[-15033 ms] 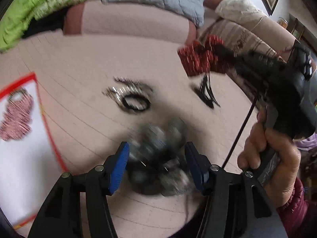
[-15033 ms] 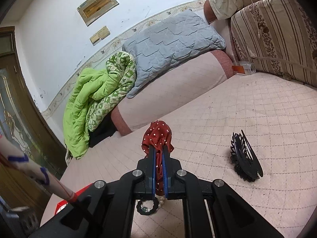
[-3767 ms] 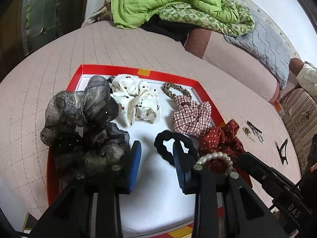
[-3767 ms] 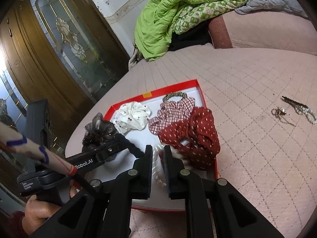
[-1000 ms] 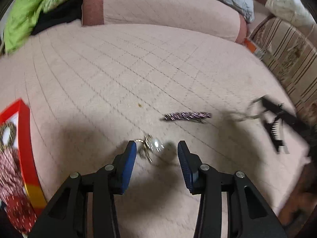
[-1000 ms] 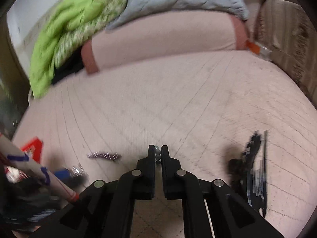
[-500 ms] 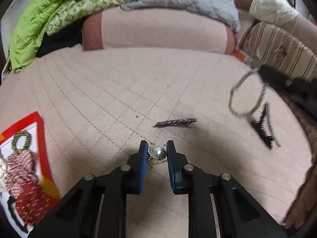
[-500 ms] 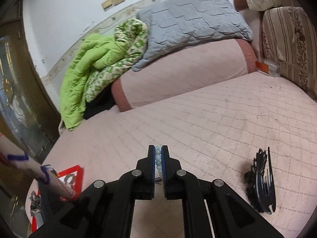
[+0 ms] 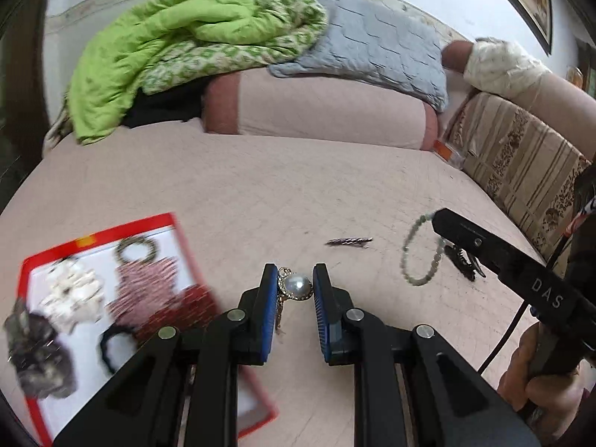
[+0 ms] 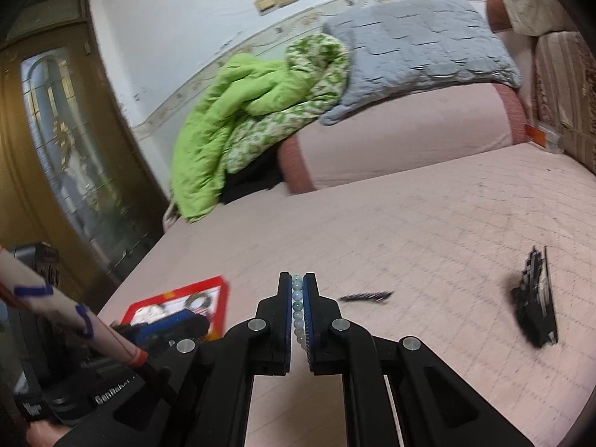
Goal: Organize jewelry
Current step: 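Carry both items into the box and open both grippers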
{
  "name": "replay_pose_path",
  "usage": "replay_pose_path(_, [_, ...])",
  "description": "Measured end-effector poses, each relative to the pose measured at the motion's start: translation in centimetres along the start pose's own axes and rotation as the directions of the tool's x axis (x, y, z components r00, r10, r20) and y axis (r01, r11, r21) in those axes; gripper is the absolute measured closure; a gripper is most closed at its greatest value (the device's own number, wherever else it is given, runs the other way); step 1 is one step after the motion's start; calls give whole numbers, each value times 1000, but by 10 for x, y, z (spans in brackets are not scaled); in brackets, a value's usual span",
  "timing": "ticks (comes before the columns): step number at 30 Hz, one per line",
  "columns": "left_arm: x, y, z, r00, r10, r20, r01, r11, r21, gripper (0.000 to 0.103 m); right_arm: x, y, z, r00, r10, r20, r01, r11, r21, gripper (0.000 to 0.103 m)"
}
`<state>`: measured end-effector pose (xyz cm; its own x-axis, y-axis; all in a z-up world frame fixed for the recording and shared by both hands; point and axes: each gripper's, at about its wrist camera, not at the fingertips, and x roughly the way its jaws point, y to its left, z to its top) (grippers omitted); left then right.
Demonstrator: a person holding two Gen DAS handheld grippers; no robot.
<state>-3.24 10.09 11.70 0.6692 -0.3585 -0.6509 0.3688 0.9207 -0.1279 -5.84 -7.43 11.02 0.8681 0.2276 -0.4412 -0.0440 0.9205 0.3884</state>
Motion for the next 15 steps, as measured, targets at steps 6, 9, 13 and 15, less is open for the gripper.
replay_pose_path(6, [-37,44,-21,998,67,1,-66,997,-50,85,-4,46,-21,996,76,-44,-79,995,-59,97])
replay_pose_path(9, [-54,69,-33,995,101,3,-100,991,-92,85,-2,71,-31,990,118,-75,-124,988,-91,97])
replay_pose_path(13, [-71,100,-50,990,141,-6,-141,980,-141,85,5,112,-48,972,192,-137,-210,969,-133,97])
replay_pose_path(15, [-77,111,-58,988,157,-10,-157,975,-160,85,8,131,-55,962,220,-162,-245,958,-152,97])
